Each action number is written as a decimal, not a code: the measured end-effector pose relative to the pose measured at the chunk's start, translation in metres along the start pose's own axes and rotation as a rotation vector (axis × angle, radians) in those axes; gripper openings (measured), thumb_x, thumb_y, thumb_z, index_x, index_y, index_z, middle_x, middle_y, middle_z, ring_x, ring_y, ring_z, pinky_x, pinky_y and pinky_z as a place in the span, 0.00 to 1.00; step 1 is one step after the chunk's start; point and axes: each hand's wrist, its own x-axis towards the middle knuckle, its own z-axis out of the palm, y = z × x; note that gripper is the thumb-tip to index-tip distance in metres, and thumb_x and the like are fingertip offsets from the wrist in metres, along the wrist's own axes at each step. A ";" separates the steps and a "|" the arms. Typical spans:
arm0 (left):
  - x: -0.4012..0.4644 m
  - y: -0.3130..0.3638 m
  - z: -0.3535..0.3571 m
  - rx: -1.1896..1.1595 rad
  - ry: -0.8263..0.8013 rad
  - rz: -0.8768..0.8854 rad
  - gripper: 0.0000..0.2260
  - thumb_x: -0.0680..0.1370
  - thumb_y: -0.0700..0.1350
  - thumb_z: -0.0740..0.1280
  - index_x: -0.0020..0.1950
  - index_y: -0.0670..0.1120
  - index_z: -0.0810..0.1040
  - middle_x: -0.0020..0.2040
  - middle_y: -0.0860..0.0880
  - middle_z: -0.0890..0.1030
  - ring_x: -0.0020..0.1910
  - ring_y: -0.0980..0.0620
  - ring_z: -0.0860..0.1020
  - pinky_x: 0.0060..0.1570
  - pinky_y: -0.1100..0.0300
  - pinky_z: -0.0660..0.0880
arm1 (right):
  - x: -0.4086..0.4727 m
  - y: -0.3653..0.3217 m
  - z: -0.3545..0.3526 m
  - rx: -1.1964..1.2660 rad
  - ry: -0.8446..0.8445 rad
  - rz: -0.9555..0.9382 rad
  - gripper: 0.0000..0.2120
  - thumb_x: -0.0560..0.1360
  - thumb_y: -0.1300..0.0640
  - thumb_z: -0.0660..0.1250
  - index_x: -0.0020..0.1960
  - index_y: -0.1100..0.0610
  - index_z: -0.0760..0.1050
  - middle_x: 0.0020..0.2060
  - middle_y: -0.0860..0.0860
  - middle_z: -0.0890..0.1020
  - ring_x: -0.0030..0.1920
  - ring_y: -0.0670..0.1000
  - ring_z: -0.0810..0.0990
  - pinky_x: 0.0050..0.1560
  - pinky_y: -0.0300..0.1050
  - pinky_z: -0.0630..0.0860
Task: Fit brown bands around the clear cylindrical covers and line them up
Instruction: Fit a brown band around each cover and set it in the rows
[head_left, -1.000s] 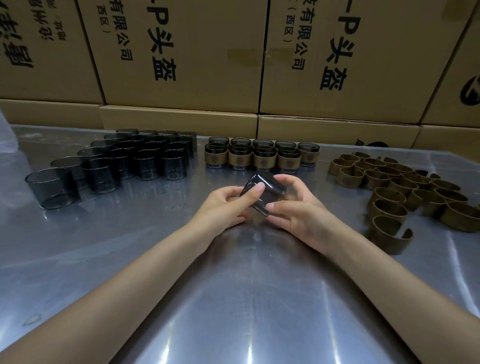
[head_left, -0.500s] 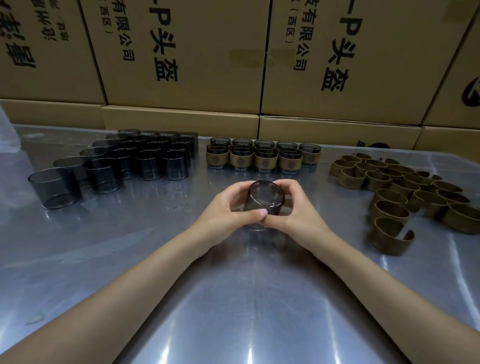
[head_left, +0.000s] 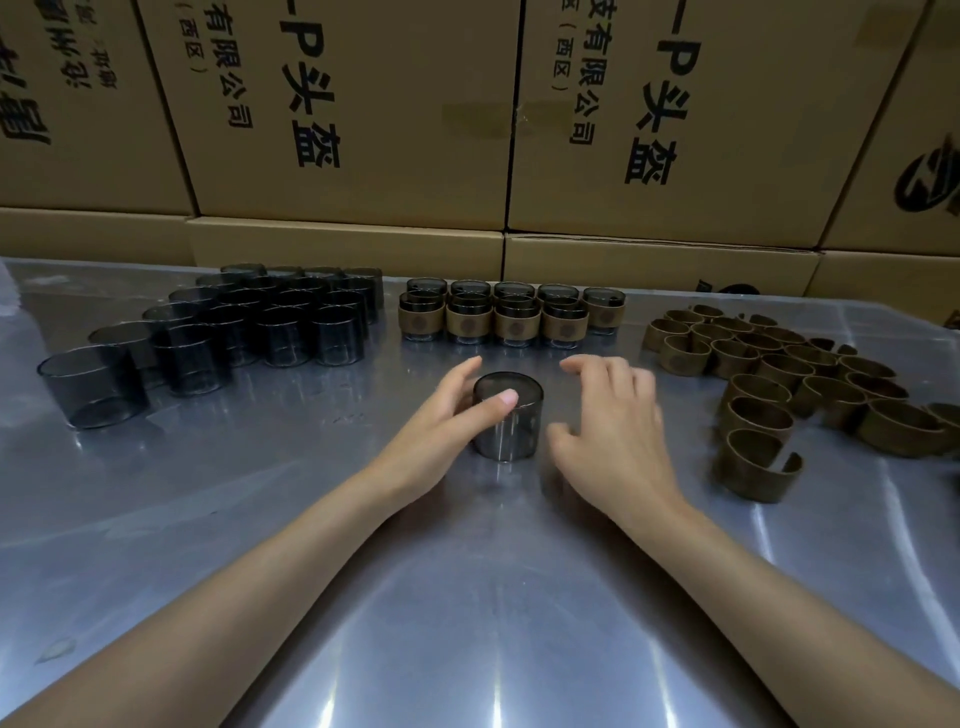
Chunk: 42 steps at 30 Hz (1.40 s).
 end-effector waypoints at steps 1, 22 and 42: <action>0.000 0.001 0.000 0.002 0.004 0.005 0.30 0.78 0.54 0.64 0.78 0.51 0.58 0.67 0.60 0.67 0.61 0.70 0.67 0.52 0.78 0.65 | -0.002 0.004 -0.004 -0.194 0.005 0.004 0.28 0.73 0.55 0.64 0.71 0.52 0.61 0.66 0.51 0.65 0.68 0.53 0.58 0.66 0.51 0.59; -0.001 0.000 -0.002 0.038 0.004 0.051 0.36 0.71 0.62 0.69 0.75 0.53 0.62 0.59 0.69 0.69 0.54 0.80 0.67 0.53 0.76 0.66 | 0.000 0.020 -0.013 -0.262 0.024 -0.237 0.23 0.73 0.48 0.68 0.66 0.53 0.70 0.62 0.51 0.70 0.60 0.54 0.70 0.55 0.49 0.70; -0.008 0.008 0.004 0.078 0.276 0.371 0.18 0.77 0.57 0.61 0.60 0.49 0.79 0.56 0.53 0.82 0.59 0.57 0.78 0.60 0.61 0.72 | -0.012 -0.008 -0.011 0.241 0.120 -0.532 0.33 0.66 0.64 0.69 0.71 0.58 0.68 0.64 0.53 0.74 0.66 0.52 0.71 0.66 0.39 0.68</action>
